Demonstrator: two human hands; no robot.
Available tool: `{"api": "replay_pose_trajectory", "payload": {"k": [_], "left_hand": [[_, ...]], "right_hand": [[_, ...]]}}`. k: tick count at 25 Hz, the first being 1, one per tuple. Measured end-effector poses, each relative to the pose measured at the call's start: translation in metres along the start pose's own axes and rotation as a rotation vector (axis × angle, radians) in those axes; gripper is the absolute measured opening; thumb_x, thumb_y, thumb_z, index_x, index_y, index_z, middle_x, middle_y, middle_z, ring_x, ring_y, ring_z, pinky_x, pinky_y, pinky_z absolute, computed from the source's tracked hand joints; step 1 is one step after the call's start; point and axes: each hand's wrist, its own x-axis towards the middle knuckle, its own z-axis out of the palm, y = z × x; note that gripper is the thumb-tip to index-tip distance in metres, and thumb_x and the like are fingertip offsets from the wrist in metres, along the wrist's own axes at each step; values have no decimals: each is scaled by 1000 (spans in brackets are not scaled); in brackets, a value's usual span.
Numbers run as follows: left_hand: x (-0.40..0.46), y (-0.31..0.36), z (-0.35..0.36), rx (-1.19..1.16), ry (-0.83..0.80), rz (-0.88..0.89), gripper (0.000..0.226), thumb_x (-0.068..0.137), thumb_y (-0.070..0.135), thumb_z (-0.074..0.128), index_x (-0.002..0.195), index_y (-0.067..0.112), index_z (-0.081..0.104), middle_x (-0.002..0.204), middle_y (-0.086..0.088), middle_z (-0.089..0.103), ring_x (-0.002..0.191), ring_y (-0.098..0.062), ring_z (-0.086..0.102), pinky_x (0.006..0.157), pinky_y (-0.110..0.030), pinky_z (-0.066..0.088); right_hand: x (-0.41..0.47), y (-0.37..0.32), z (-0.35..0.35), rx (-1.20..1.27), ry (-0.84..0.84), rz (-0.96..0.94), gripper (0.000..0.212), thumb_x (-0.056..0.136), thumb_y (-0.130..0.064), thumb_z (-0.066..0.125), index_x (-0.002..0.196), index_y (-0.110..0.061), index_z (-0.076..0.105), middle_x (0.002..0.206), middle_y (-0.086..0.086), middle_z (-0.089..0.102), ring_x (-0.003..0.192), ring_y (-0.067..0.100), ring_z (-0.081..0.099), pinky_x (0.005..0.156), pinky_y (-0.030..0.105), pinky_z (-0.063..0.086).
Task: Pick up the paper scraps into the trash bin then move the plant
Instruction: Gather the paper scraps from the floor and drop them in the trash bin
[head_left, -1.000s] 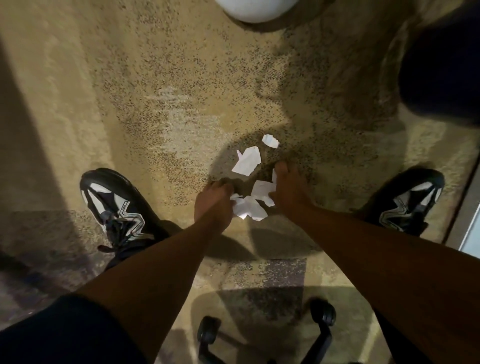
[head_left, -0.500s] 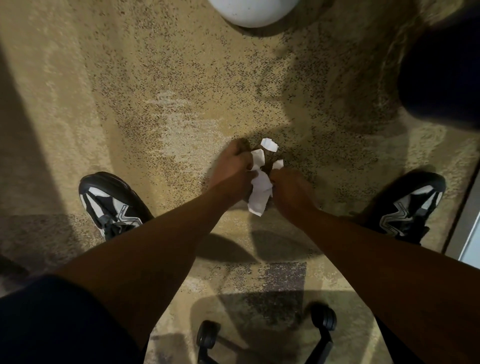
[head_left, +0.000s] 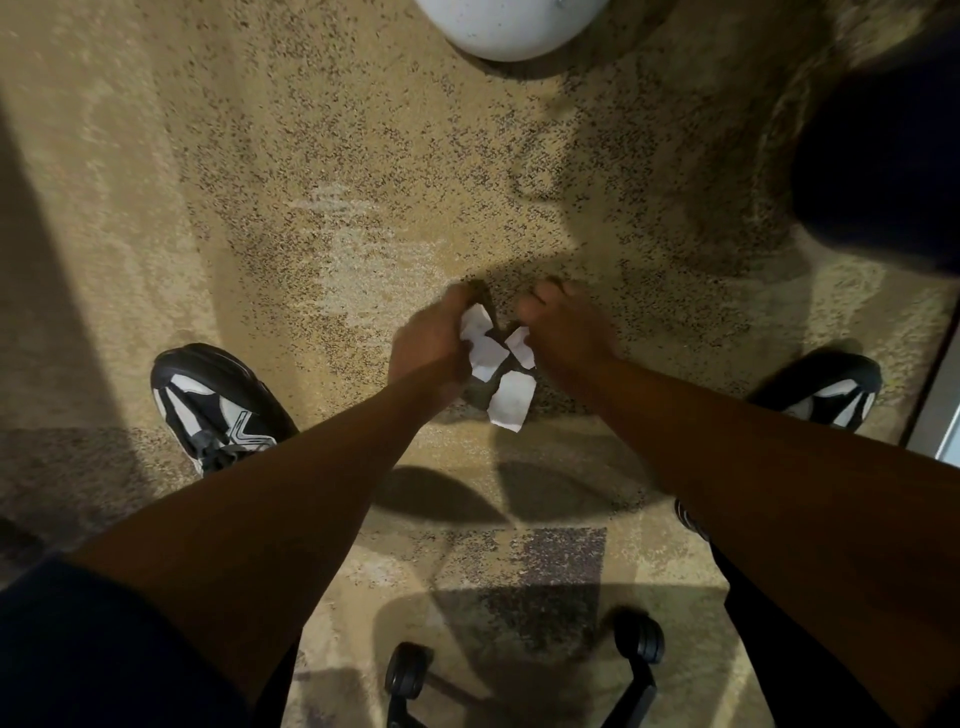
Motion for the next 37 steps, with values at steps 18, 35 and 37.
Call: {"api": "replay_pose_trajectory", "payload": {"k": [18,35,37], "left_hand": [[-36,-42,0,-60,-381,-118,58,85,5,71,138,17,51,107,-9,63,84,-21,62,62,-23,46],[-31,-48,8,43,-96,-34,71,81,1,60,139,33,36,137,-4,43,93,-25,61,67,-34,47],[-28,-48,11,216,-104,51,62,84,3,61,137,25,39,139,-7,34,80,-31,61,59,-36,47]], "right_hand": [[-64,-6,34,590,-264,161,52,88,-5,72,137,-8,55,138,16,54,125,30,54,102,40,45],[-87,22,54,683,16,290,18,92,-11,67,81,-19,55,75,-9,52,68,3,48,61,27,31],[-101,25,59,685,-95,304,13,95,-12,65,95,-22,57,86,-10,58,77,6,54,68,27,38]]}}
